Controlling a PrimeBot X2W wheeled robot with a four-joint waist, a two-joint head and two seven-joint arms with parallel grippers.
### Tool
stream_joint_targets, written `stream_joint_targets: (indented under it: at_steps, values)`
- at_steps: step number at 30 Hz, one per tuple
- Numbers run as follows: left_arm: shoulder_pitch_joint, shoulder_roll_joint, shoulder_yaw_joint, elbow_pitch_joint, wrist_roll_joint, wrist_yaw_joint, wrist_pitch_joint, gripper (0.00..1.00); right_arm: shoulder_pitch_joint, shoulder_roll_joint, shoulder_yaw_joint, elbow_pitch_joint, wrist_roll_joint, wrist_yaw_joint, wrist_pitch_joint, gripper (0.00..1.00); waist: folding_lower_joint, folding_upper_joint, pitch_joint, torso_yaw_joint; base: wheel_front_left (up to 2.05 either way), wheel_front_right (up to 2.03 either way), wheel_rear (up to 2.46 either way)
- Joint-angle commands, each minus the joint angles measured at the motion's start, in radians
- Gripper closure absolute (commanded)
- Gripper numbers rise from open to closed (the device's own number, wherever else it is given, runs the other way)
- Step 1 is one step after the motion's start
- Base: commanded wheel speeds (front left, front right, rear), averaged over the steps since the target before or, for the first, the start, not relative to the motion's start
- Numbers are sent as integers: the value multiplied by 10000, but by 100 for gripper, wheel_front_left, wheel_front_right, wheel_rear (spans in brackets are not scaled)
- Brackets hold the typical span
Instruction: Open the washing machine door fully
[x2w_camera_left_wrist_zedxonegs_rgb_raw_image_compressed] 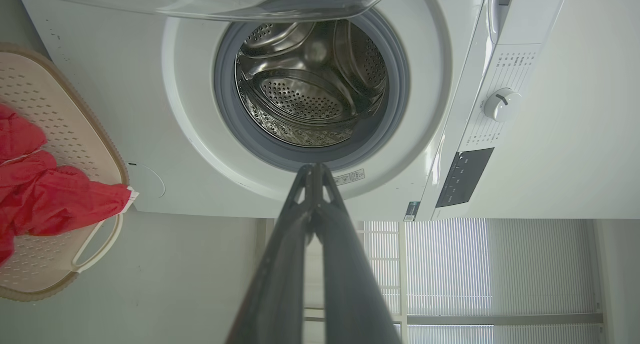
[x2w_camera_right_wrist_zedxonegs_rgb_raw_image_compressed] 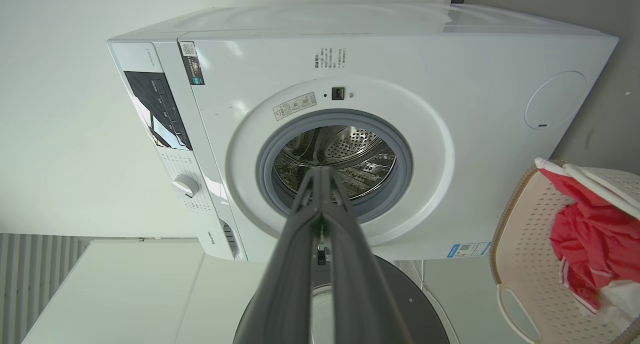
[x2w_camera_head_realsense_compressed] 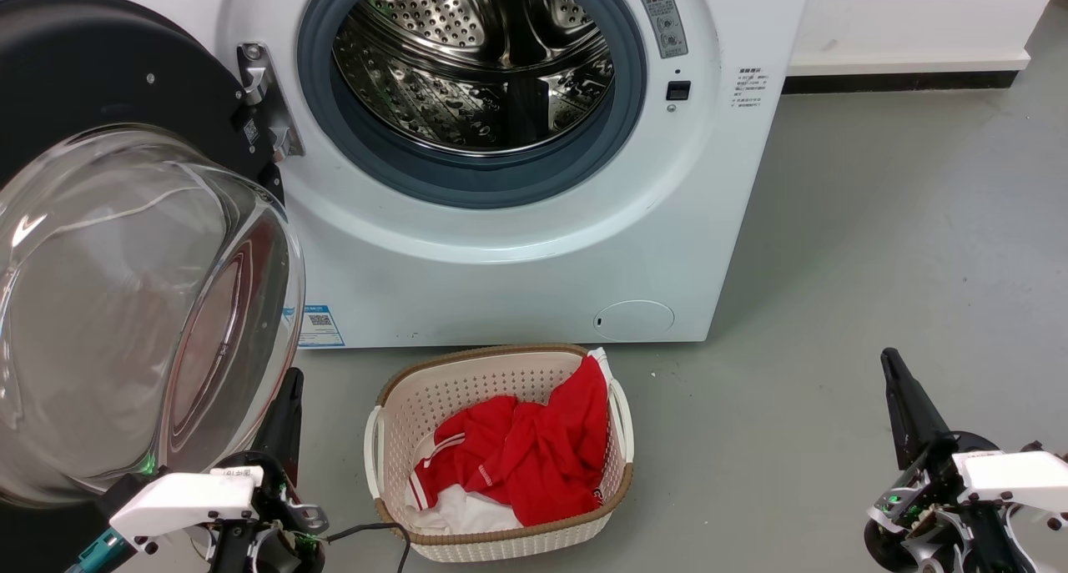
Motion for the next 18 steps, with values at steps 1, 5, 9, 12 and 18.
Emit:
stream_joint_targets:
  at_steps: [1,5,9,12,18]
  values:
    - [-76,-13,25,-40,-17,-25,25,100,-113,8,-4,11,30,0,19,100,0,0,0,0,0,0,0]
    - [-76,-13,25,-40,-17,-25,25,100,-113,8,-4,11,31,0,18,100,0,0,0,0,0,0,0]
    - [-76,-13,25,-40,-17,-25,24,100,-113,8,-3,11,32,0,17,100,0,0,0,0,0,0,0]
    - [-76,-13,25,-40,-16,-25,24,100,-112,8,-2,10,32,0,16,100,0,0,0,0,0,0,0]
    - [-76,-13,24,-40,-16,-25,24,100,-112,9,-1,10,33,0,15,100,0,0,0,0,0,0,0]
